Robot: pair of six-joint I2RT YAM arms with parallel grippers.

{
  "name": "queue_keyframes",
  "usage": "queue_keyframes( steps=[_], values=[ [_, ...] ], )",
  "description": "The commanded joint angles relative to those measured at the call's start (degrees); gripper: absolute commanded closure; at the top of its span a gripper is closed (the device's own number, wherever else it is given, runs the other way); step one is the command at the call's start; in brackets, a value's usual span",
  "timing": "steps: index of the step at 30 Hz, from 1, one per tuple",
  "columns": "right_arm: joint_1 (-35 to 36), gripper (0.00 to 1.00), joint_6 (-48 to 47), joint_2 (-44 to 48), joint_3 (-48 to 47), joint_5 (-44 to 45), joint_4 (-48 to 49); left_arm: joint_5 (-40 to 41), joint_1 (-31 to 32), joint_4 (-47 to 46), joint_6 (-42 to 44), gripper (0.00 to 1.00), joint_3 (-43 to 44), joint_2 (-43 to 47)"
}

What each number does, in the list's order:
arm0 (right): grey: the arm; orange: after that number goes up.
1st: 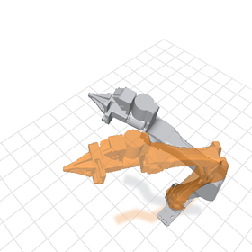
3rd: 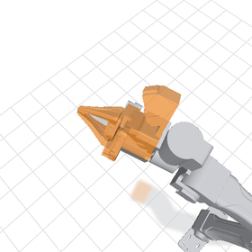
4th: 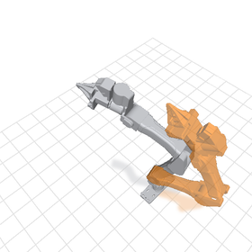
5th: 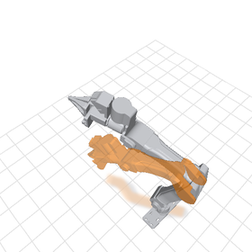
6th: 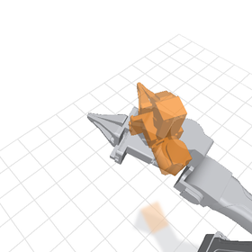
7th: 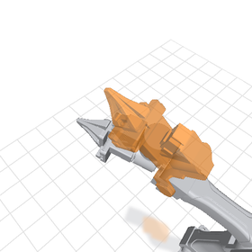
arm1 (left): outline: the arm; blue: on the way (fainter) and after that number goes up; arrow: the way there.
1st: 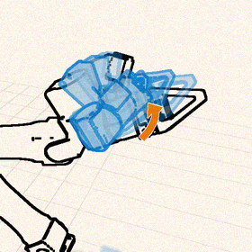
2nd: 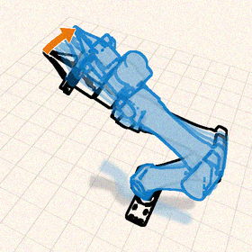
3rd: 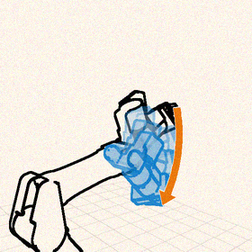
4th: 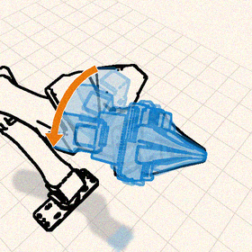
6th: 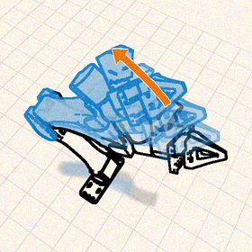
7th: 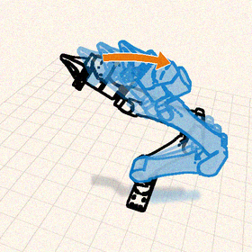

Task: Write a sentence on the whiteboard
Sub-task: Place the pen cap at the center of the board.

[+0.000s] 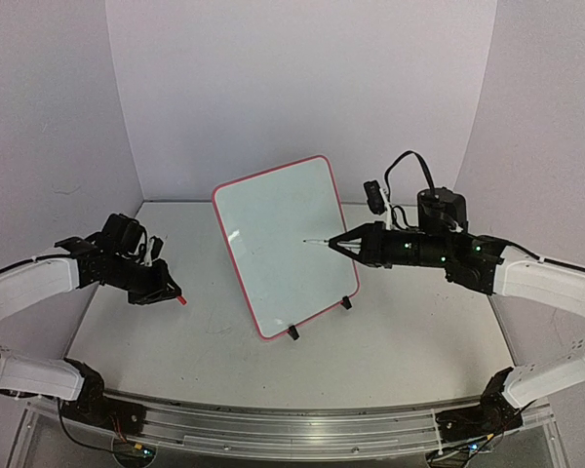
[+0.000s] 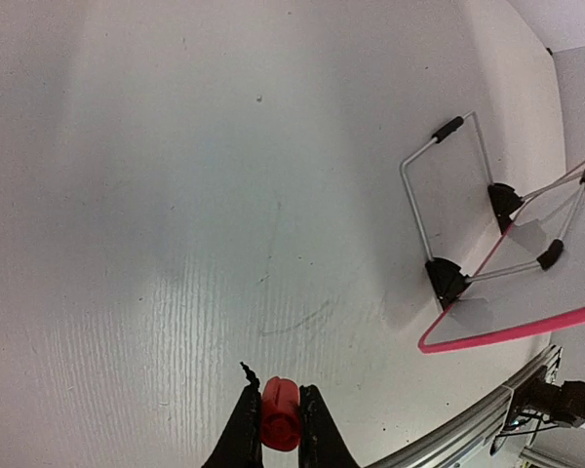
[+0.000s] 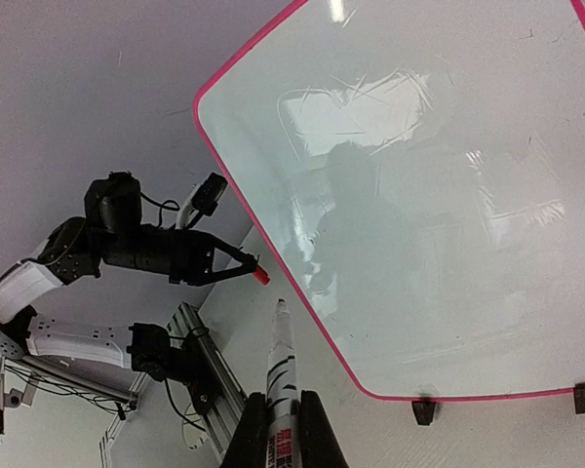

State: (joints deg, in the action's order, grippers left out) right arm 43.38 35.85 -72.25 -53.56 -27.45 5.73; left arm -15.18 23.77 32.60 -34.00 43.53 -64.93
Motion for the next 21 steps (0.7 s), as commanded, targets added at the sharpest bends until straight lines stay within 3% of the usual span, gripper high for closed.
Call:
queue_keyframes(
  steps=[1,8,11,18,21],
  values=[
    [-0.04,1.0,-2.11,-0.14,-1.78,-1.7,-0.78,-5.21,-2.95,-0.78,6.35,1.0,3.34,-7.99],
    [-0.09,1.0,-1.71,-0.46,-0.19,-1.09,-0.72,-6.94,-3.37,-1.76,8.3,0.97,5.54,-17.83],
    [-0.05,1.0,-1.58,-1.32,-0.42,-1.27,-0.65,-7.06,-3.37,-2.28,8.19,0.87,6.27,-20.34],
    [0.04,1.0,-2.19,-3.31,-1.22,-2.28,-0.02,-5.05,-3.38,-2.33,8.68,0.53,7.73,-21.15],
    [0.04,1.0,-2.42,-3.99,-1.79,-2.67,0.0,-4.03,-3.38,-1.84,9.12,0.44,7.81,-20.56]
  ],
)
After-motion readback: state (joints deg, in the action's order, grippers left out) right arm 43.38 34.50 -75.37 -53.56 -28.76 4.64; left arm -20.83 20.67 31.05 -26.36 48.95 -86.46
